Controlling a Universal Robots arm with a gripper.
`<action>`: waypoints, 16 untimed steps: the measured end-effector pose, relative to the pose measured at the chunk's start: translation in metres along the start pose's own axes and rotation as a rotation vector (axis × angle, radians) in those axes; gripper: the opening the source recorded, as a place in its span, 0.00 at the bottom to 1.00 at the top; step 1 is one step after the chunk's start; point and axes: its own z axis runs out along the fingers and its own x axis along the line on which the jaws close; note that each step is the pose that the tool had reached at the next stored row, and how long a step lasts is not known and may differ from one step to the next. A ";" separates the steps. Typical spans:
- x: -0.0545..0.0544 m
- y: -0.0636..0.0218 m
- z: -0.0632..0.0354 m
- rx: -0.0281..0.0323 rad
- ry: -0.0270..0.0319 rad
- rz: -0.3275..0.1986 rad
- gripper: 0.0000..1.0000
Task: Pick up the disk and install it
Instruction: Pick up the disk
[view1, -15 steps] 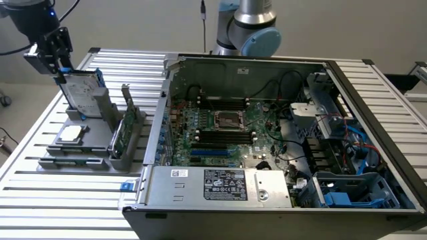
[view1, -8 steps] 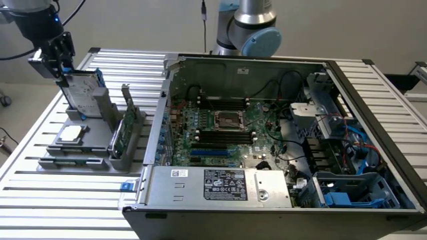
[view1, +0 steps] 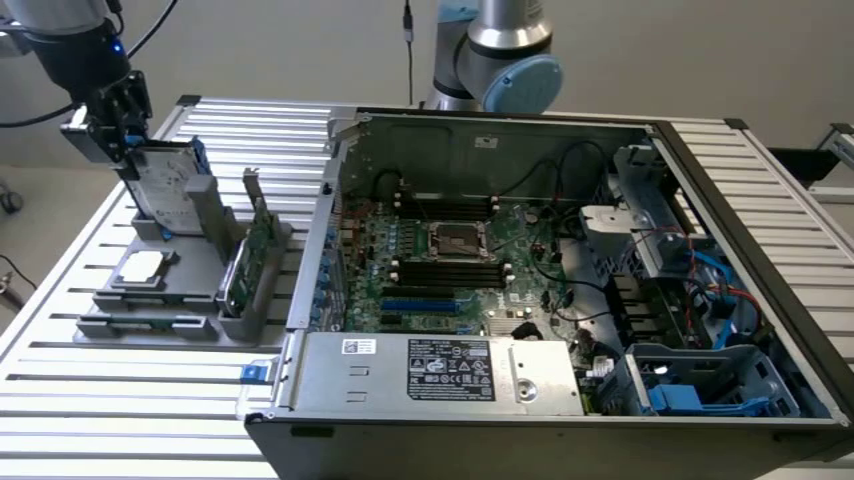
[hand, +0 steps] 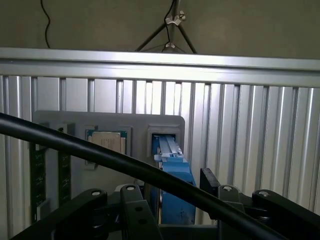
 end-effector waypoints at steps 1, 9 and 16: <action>0.000 0.0000 0.0002 0.0000 -0.0001 0.000 0.54; 0.000 -0.0002 0.0029 0.0002 -0.0002 0.000 0.54; 0.000 -0.0002 0.0035 0.0003 -0.0002 0.000 0.52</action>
